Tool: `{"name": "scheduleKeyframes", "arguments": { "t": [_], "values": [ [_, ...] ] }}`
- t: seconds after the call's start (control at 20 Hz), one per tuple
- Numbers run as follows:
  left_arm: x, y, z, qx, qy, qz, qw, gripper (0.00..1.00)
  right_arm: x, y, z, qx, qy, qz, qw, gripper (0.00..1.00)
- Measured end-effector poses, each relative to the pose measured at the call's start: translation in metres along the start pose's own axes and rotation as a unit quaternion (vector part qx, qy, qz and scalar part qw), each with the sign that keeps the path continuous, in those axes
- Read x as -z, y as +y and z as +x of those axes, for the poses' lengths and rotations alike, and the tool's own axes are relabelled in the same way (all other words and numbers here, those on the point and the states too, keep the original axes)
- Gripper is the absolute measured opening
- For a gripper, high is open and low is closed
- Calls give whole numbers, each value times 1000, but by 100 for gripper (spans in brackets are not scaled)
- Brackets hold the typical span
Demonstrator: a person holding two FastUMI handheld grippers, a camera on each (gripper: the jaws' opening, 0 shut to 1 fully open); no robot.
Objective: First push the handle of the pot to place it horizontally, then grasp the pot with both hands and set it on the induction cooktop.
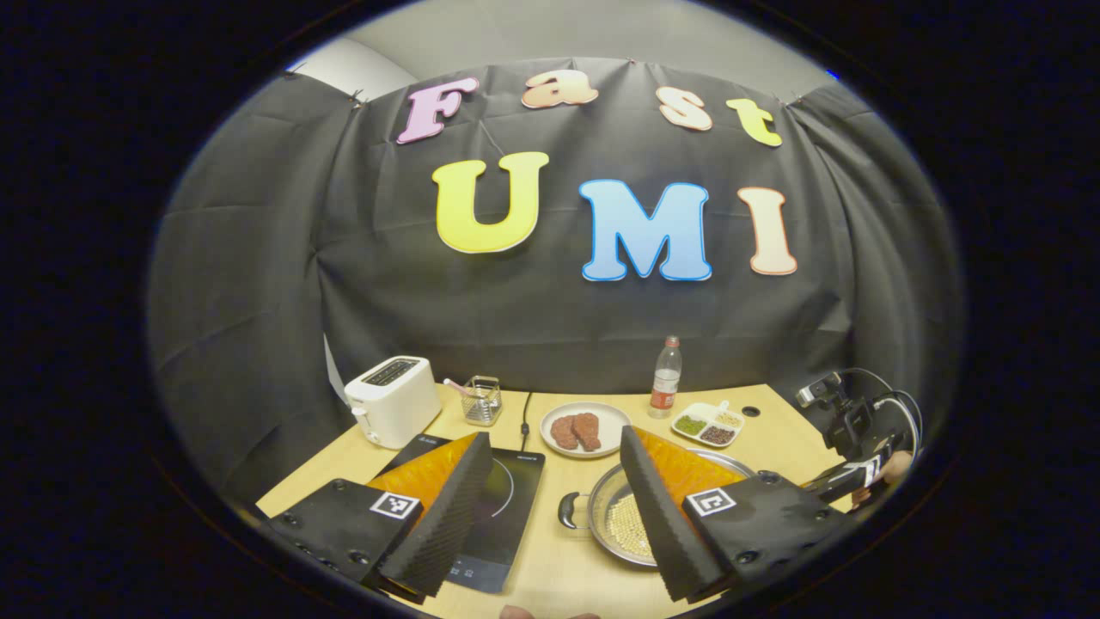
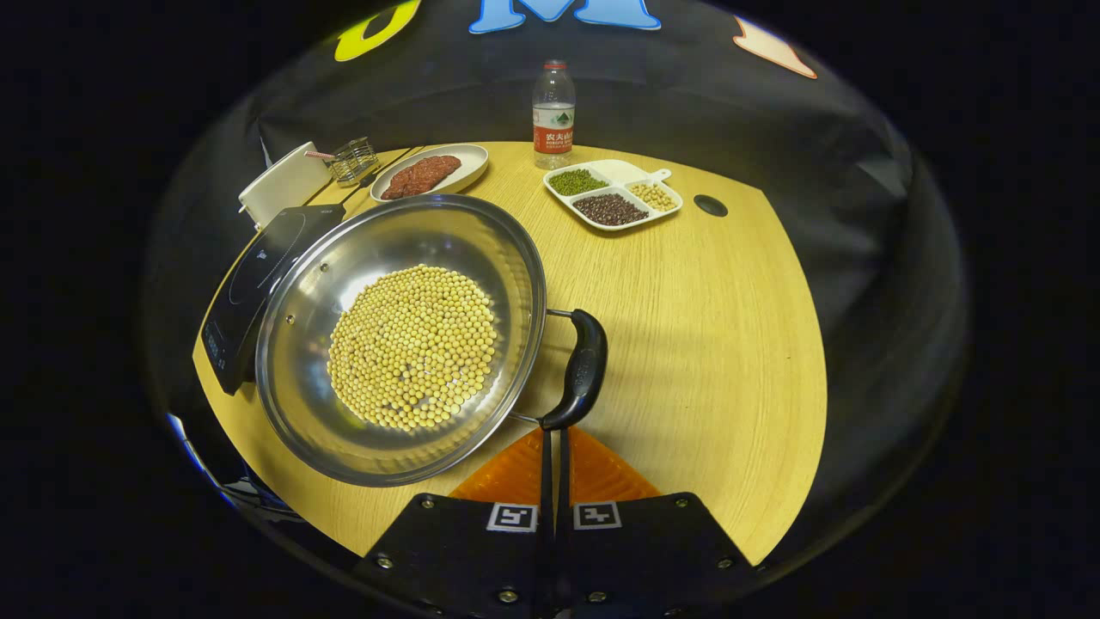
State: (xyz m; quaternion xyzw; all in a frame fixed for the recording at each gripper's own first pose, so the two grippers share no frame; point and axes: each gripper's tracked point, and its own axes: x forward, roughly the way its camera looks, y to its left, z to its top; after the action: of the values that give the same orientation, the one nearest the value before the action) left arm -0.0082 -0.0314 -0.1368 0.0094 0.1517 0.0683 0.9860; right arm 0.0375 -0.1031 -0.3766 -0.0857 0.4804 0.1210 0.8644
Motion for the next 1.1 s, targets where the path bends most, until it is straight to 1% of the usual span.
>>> {"name": "scheduleKeyframes", "arguments": {
  "t": [0.05,0.1,0.15,0.25,0.3,0.45,0.5,0.55,0.65,0.8,0.85,0.95,1.1],
  "values": [
    [5,-1,5,8,2,2,1000,95,-2,1,-5,0,-11,6,1000,4],
    [7,-3,11,18,5,2,1000,99,-4,2,-11,1,-21,16,1000,9],
    [11,-5,17,30,9,1,1000,99,-6,0,-19,9,-32,26,999,27],
    [20,-9,32,55,19,-1,998,99,-14,-7,-33,40,-66,41,996,76],
    [24,-10,38,65,25,-2,998,97,-18,-7,-38,51,-83,49,994,78],
    [50,-17,61,94,47,2,994,99,-33,-5,-54,69,-131,72,986,78],
    [58,-20,70,103,52,2,993,99,-38,-2,-56,69,-145,78,984,78],
    [68,-22,78,110,61,4,992,97,-43,2,-59,68,-156,85,982,78],
    [89,-27,95,117,78,7,990,98,-49,5,-56,70,-172,99,978,78],
    [123,-31,119,123,110,6,986,98,-46,6,-38,77,-165,117,976,77],
    [134,-31,126,124,121,6,985,96,-44,6,-31,79,-159,123,976,78],
    [153,-32,138,124,138,10,983,98,-40,4,-16,79,-143,134,977,78],
    [179,-31,152,122,163,18,979,98,-38,0,4,84,-131,145,977,78]
  ]
}}
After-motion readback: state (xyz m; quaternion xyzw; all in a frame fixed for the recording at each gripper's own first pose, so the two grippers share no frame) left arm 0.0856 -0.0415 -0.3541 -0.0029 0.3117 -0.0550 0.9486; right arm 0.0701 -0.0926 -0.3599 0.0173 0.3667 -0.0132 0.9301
